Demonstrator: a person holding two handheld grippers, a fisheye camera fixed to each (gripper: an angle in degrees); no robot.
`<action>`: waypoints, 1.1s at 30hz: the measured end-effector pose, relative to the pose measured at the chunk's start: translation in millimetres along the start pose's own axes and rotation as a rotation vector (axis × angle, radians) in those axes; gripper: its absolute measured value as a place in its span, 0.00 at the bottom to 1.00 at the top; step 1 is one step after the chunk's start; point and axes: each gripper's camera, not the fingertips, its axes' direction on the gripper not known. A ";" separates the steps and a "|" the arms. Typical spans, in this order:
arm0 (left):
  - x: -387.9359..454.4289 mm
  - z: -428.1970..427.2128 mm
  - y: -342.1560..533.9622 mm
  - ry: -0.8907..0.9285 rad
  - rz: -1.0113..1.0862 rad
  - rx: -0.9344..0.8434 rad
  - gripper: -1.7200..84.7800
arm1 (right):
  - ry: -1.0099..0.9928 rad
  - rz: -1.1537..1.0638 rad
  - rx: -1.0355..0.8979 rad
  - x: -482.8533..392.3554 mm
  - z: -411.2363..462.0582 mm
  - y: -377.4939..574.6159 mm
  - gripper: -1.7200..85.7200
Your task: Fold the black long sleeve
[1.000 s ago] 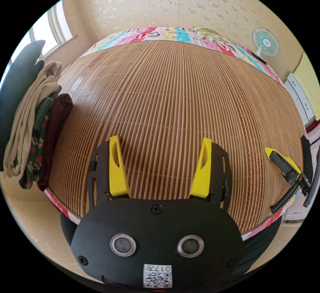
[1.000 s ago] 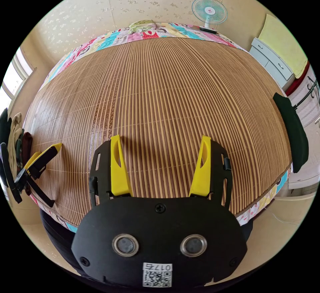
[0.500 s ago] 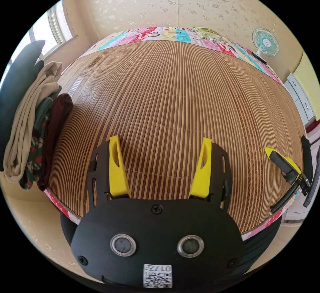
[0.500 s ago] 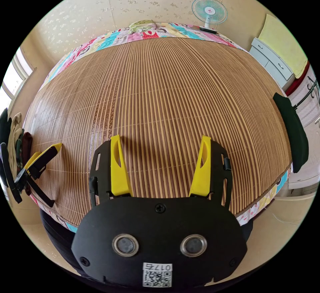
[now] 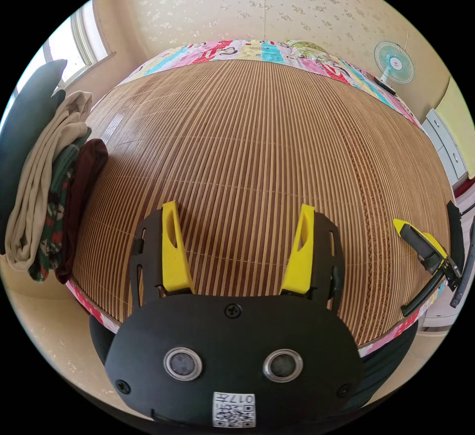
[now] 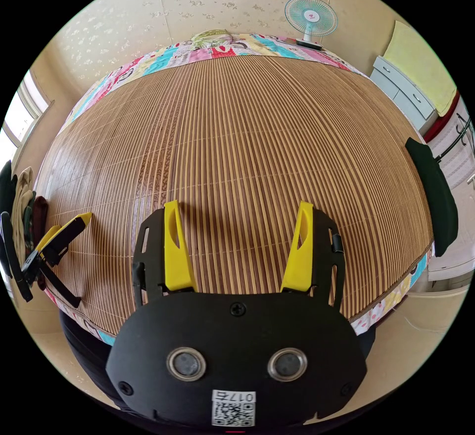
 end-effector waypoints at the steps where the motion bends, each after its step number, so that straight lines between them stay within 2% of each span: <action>1: -0.1 0.0 0.0 0.000 0.000 0.000 0.38 | 0.000 0.000 0.000 0.1 0.0 0.0 0.37; 33: -3.5 -0.2 -1.0 -0.001 -0.002 0.000 0.38 | 0.002 0.004 0.000 4.4 -1.1 0.0 0.37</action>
